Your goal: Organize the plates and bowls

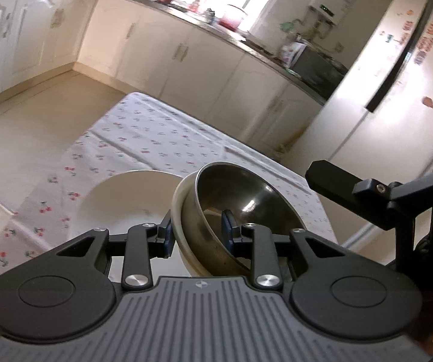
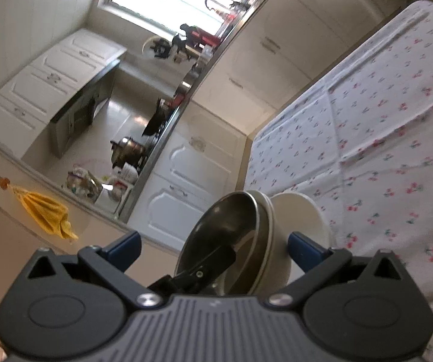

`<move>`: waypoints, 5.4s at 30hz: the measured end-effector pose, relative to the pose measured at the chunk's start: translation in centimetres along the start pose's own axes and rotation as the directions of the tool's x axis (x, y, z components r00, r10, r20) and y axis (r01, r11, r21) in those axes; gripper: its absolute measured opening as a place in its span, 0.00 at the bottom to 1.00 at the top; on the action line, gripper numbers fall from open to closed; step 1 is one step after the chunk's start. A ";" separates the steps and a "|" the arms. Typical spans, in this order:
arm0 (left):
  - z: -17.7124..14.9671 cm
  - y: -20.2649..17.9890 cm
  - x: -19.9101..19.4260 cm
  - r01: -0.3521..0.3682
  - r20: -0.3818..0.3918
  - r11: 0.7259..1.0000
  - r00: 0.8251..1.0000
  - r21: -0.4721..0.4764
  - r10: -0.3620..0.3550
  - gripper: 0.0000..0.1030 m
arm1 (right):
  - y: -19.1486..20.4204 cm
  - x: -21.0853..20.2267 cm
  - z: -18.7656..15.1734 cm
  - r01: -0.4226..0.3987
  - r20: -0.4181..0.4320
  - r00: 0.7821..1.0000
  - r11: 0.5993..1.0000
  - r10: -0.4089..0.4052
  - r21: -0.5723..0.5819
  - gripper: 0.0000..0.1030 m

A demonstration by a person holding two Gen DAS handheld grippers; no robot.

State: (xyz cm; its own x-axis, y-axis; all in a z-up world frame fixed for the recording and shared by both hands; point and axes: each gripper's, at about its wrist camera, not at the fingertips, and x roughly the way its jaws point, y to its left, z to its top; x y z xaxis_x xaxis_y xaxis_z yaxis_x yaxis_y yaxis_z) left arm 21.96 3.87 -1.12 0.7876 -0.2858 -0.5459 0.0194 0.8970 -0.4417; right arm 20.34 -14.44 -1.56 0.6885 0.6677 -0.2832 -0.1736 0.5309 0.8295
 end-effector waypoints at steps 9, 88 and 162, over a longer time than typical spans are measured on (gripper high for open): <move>0.3 1.4 1.4 -0.043 -0.028 0.998 0.999 -0.047 0.041 0.30 | -0.9 2.7 -0.6 0.014 -0.060 0.998 1.000 -0.013 0.003 1.00; -4.8 -2.7 -5.6 -0.210 0.052 0.943 0.978 0.257 0.204 1.00 | 0.3 -8.1 -7.6 0.424 0.176 0.904 0.862 -0.389 -0.278 0.99; -7.0 -4.7 -6.0 -0.284 0.105 0.902 0.959 0.327 0.263 1.00 | 0.6 -10.0 -10.5 0.469 0.162 0.883 0.828 -0.440 -0.306 0.99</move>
State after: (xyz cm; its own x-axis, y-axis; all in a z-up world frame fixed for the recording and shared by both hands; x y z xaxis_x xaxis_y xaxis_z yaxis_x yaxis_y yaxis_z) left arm 12.83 -1.04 -0.79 0.8252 -0.0023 -0.5648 -0.0047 0.9999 -0.0109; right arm 5.95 -15.32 -3.32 0.7988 0.2713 -0.5370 -0.0363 0.9127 0.4071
